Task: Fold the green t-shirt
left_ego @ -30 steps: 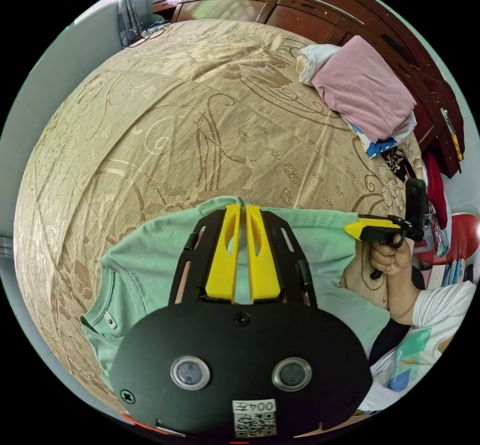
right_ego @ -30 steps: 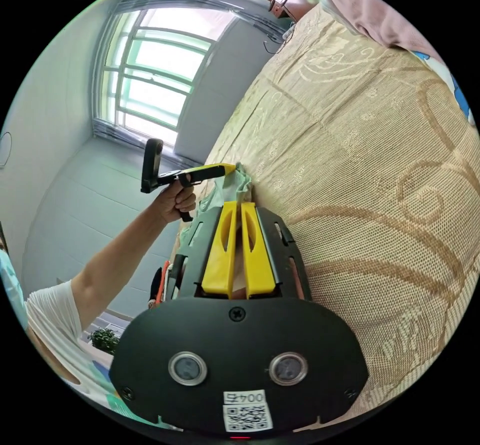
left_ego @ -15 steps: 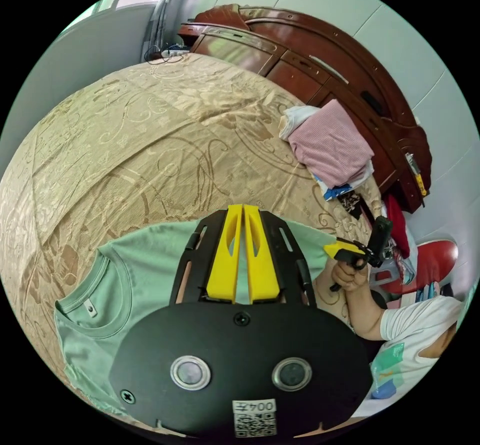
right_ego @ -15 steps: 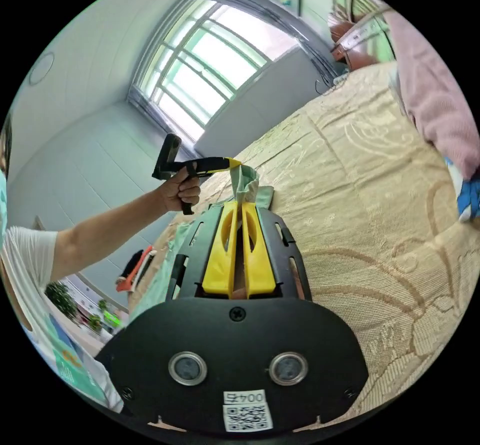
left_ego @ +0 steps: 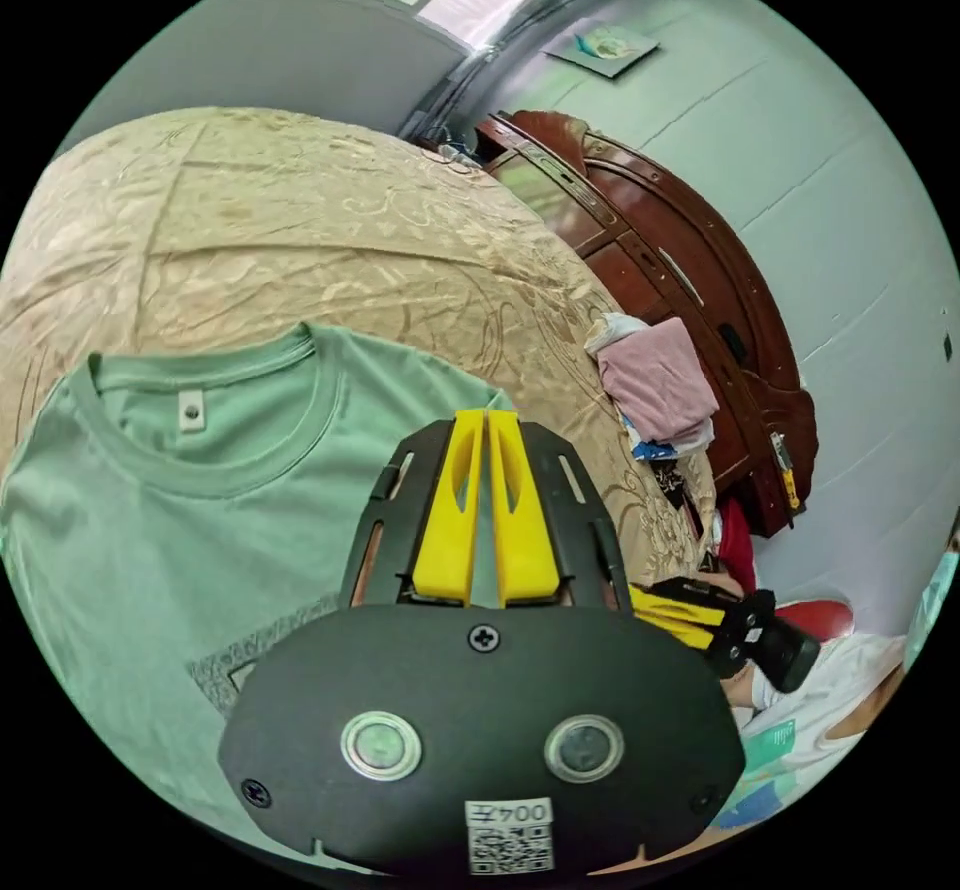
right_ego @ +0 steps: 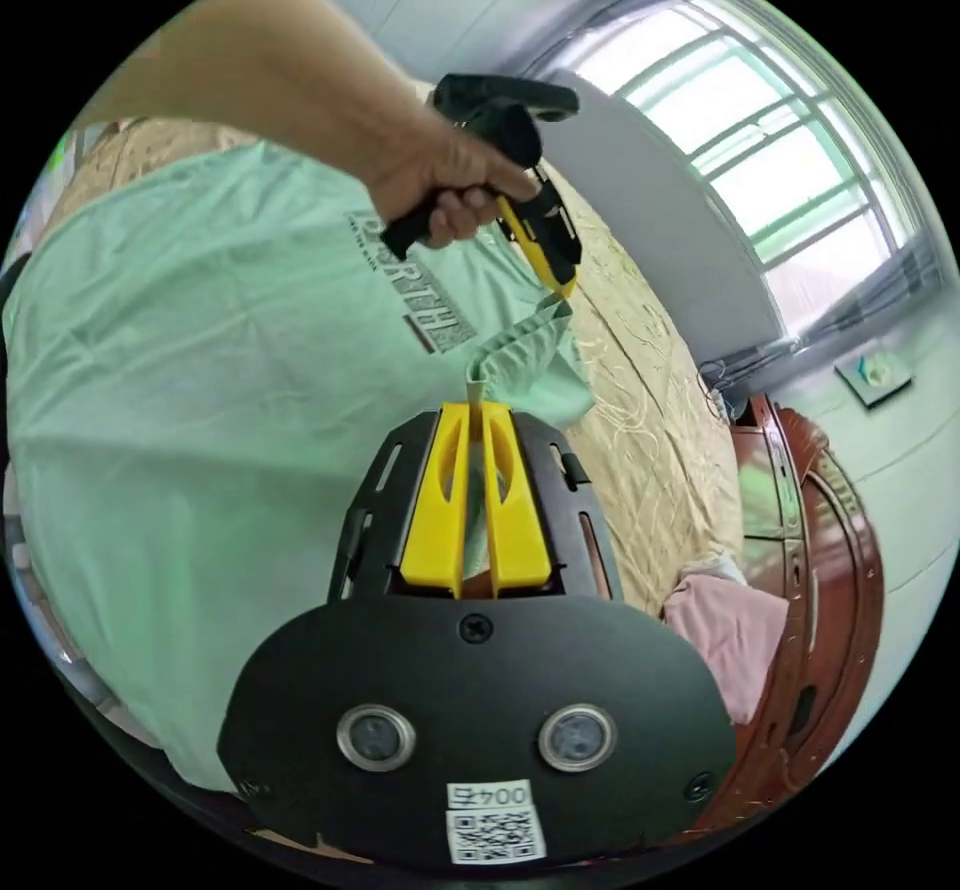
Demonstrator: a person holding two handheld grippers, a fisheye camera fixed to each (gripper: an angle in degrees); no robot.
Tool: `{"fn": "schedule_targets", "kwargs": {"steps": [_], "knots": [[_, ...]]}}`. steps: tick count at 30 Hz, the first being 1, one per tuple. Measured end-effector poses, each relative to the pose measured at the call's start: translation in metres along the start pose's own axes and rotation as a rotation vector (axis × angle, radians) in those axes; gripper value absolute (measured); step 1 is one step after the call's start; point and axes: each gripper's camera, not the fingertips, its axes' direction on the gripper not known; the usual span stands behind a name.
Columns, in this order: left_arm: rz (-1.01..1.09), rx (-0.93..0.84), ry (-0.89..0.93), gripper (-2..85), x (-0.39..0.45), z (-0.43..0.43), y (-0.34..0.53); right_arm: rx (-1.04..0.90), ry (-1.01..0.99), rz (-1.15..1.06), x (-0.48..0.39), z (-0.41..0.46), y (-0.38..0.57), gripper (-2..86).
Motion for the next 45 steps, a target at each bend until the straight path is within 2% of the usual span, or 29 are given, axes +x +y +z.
{"fn": "schedule_targets", "kwargs": {"steps": [2,4,7,10,12,14,18,21,24,26,29,33,35,37,39,40,45], "knots": [[-0.139,0.017,0.049,1.5,-0.029,-0.022,0.012,-0.058,0.062,-0.063,-0.024,0.004,-0.011,9.1],[-0.260,0.068,0.118,1.6,-0.053,-0.046,0.026,-0.049,0.037,-0.021,-0.026,-0.006,-0.011,11.0],[-0.327,0.137,0.166,1.4,-0.066,-0.081,0.049,-0.037,-0.146,0.238,0.004,-0.020,0.008,11.4],[-0.312,0.077,0.237,1.0,-0.055,-0.096,0.074,-0.068,-0.418,0.571,0.046,-0.009,0.053,10.6],[-0.255,0.047,0.243,0.6,-0.029,-0.110,0.106,-0.012,-0.492,0.693,0.066,-0.008,0.077,9.9],[-0.195,0.033,0.216,0.5,-0.005,-0.124,0.135,0.029,-0.430,0.675,0.080,-0.010,0.081,9.6],[-0.147,0.078,0.098,0.5,0.028,-0.161,0.215,-0.012,-0.378,0.545,0.094,0.003,0.058,9.3],[-0.187,0.135,0.064,1.1,0.029,-0.178,0.265,-0.066,-0.433,0.433,0.098,0.020,0.036,8.7],[-0.204,0.114,0.009,1.6,0.030,-0.184,0.296,-0.157,-0.484,0.370,0.098,0.041,0.025,6.5],[-0.222,0.119,0.002,1.8,0.032,-0.190,0.306,-0.267,-0.395,0.459,0.108,0.060,0.037,4.2],[-0.234,0.137,0.008,2.2,0.034,-0.202,0.310,-0.205,-0.529,0.631,0.123,0.064,0.063,4.6],[-0.240,0.121,0.013,2.6,0.038,-0.208,0.312,-0.249,-0.436,0.658,0.123,0.052,0.070,6.4],[-0.233,0.117,0.008,2.7,0.042,-0.212,0.312,-0.145,-0.357,0.787,0.128,0.033,0.074,5.2],[-0.227,0.113,0.001,2.7,0.046,-0.216,0.312,-0.028,-0.393,0.809,0.124,0.028,0.074,3.4],[-0.239,0.108,-0.005,2.8,0.050,-0.220,0.312,-0.096,-0.499,0.751,0.111,0.049,0.069,1.1],[-0.244,0.106,-0.004,2.8,0.050,-0.221,0.312,-0.290,-0.566,0.710,0.102,0.075,0.065,0.3],[-0.268,0.118,0.046,2.9,0.055,-0.234,0.314,-0.011,-0.561,0.909,0.110,0.025,0.085,-0.6]]}}
